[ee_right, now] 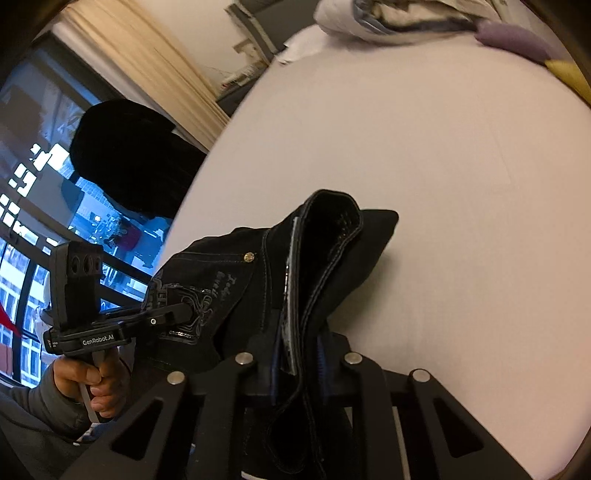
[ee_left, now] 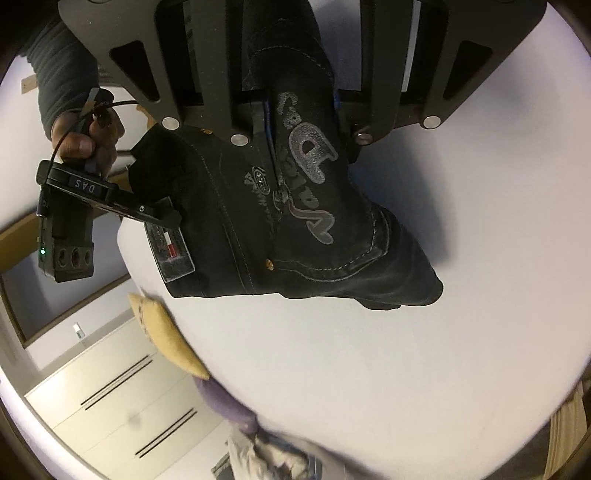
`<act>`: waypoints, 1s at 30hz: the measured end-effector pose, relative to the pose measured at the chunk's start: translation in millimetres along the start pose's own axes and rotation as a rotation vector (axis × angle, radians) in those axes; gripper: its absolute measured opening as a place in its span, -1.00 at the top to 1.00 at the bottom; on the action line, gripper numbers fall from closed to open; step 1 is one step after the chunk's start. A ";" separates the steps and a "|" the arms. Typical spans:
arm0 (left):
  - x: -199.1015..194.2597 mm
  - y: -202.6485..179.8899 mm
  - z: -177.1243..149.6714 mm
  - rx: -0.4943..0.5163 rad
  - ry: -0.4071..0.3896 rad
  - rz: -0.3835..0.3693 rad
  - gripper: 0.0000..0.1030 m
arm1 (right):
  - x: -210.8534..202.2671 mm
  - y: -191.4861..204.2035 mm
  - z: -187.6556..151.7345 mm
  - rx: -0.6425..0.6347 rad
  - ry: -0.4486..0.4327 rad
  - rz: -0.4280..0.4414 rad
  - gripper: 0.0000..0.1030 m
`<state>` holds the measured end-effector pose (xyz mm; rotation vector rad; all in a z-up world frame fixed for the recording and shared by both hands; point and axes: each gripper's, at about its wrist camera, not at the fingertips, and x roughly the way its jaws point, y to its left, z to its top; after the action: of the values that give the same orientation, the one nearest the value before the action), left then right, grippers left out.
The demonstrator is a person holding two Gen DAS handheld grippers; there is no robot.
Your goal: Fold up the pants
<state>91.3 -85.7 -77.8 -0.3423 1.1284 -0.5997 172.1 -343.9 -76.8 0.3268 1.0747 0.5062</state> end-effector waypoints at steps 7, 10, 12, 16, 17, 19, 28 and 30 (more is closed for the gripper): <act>-33.3 27.4 71.0 0.050 -0.095 0.085 0.62 | 32.2 13.2 78.9 -0.035 -0.043 0.049 0.66; -26.1 45.3 97.9 0.047 -0.100 0.126 0.62 | 59.9 10.3 109.9 -0.026 -0.031 0.062 0.66; -20.3 62.3 112.8 0.033 -0.101 0.149 0.62 | 81.4 7.7 126.6 -0.010 -0.018 0.079 0.66; -16.3 100.1 132.8 0.023 -0.101 0.180 0.62 | 116.8 2.9 149.0 -0.005 0.003 0.097 0.66; -14.7 110.9 138.6 0.021 -0.100 0.188 0.62 | 125.4 0.1 153.9 0.002 0.008 0.102 0.66; -5.3 128.8 150.8 0.015 -0.096 0.199 0.62 | 140.5 -6.2 158.7 0.017 0.018 0.106 0.66; 36.2 194.6 140.2 -0.068 -0.109 0.203 -0.39 | 167.5 -72.2 122.1 0.222 -0.004 0.192 0.07; 33.4 191.9 137.4 -0.052 -0.126 0.215 -0.41 | 159.5 -69.3 116.9 0.224 -0.019 0.174 -0.05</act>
<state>279.3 40.9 -151.5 -0.2946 1.0450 -0.3556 353.5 -317.0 -178.3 0.6251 1.0916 0.5371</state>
